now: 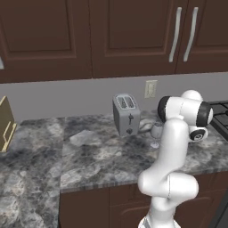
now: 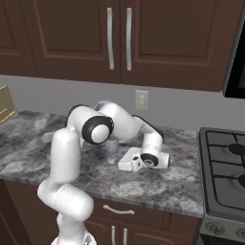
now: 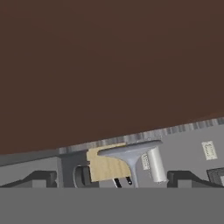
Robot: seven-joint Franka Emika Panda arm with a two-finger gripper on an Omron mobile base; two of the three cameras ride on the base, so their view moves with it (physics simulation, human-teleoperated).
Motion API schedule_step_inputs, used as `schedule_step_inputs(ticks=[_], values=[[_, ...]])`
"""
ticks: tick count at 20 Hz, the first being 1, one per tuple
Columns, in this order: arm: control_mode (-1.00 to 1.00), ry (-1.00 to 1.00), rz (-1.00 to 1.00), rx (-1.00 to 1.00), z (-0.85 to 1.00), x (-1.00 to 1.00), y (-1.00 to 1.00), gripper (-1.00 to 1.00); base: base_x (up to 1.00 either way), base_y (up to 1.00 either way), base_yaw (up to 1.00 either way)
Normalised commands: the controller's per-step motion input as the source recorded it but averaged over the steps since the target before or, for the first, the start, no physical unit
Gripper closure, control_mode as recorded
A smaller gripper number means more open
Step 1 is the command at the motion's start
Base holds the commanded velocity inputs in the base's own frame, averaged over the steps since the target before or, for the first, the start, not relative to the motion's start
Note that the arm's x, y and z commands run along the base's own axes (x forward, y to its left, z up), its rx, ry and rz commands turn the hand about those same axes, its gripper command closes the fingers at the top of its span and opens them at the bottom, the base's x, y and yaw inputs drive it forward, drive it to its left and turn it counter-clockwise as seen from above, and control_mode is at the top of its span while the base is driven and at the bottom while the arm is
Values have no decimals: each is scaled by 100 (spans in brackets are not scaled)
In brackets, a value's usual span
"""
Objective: Retrieve the wine glasses from the counter and place one next to each plate.
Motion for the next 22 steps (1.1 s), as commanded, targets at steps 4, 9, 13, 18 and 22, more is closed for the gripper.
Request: schedule_step_inputs(ticks=[4,9,13,18,22], values=[[-100,3,0,0,-9,0,8,-100,0,0,0],[-100,1,0,-1,-3,0,19,-100,0,0,0],[-100,4,0,-1,-5,0,23,-100,0,0,0],[-100,5,0,-2,-6,0,8,-100,0,0,0],[-100,5,0,-5,-11,0,20,-100,0,0,0]])
